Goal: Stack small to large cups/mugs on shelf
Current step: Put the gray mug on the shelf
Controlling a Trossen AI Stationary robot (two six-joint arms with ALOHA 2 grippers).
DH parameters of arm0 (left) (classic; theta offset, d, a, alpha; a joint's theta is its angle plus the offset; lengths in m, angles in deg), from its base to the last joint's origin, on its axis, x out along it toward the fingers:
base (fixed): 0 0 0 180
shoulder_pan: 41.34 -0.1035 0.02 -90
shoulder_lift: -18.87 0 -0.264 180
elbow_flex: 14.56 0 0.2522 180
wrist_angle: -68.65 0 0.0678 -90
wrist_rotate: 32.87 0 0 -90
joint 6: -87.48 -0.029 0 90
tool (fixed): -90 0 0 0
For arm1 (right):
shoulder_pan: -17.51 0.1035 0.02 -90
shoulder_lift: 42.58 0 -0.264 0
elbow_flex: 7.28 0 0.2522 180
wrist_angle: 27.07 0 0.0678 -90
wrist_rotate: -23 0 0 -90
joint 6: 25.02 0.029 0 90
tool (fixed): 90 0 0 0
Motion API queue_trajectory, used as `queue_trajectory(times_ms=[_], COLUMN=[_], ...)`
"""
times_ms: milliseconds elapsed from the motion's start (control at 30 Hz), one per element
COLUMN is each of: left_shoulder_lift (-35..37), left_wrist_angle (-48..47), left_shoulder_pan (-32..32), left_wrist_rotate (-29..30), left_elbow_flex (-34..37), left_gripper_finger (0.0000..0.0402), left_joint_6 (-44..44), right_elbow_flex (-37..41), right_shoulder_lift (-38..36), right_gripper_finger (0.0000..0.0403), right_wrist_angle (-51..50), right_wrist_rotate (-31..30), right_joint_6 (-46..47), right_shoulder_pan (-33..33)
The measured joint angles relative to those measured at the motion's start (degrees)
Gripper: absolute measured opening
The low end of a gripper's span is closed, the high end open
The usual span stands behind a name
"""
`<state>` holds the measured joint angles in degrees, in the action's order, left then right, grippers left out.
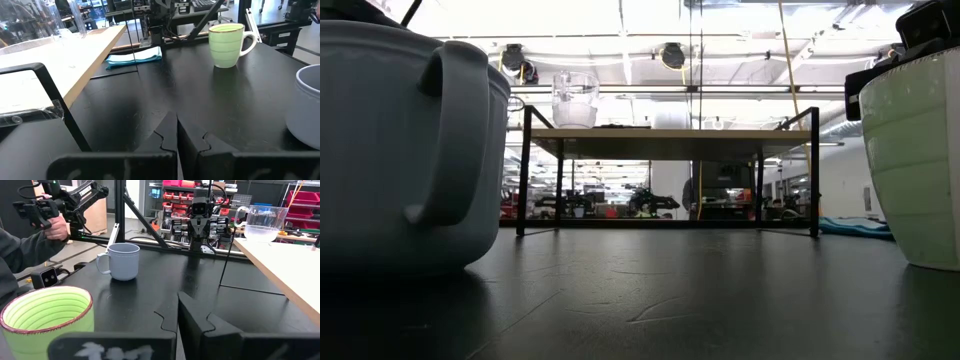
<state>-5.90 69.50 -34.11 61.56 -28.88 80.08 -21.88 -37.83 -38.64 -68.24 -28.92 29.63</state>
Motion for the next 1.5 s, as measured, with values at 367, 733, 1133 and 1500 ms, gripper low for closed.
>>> queue_trajectory(times_ms=[367,733,1133,1500], left_shoulder_lift=[0.0,0.0,0.0,0.0], left_wrist_angle=[6.3,7.9,7.4,11.2], left_shoulder_pan=[0.0,0.0,0.0,0.0], left_wrist_rotate=[-11.4,-31.0,-32.0,-27.9], left_elbow_flex=[0.0,-0.1,-0.1,-0.1], left_gripper_finger=[0.0000,0.0000,0.0000,0.0000], left_joint_6=[0.4,1.4,0.5,3.5], right_elbow_flex=[0.0,0.0,0.0,0.0], right_shoulder_lift=[0.0,0.0,0.0,0.0], right_gripper_finger=[0.0000,0.0000,0.0000,0.0000], right_wrist_angle=[0.1,0.1,0.2,0.2], right_wrist_rotate=[0.0,0.0,0.0,0.0], right_joint_6=[-0.3,-0.5,-0.3,-0.3], right_shoulder_pan=[0.0,0.0,0.0,0.0])
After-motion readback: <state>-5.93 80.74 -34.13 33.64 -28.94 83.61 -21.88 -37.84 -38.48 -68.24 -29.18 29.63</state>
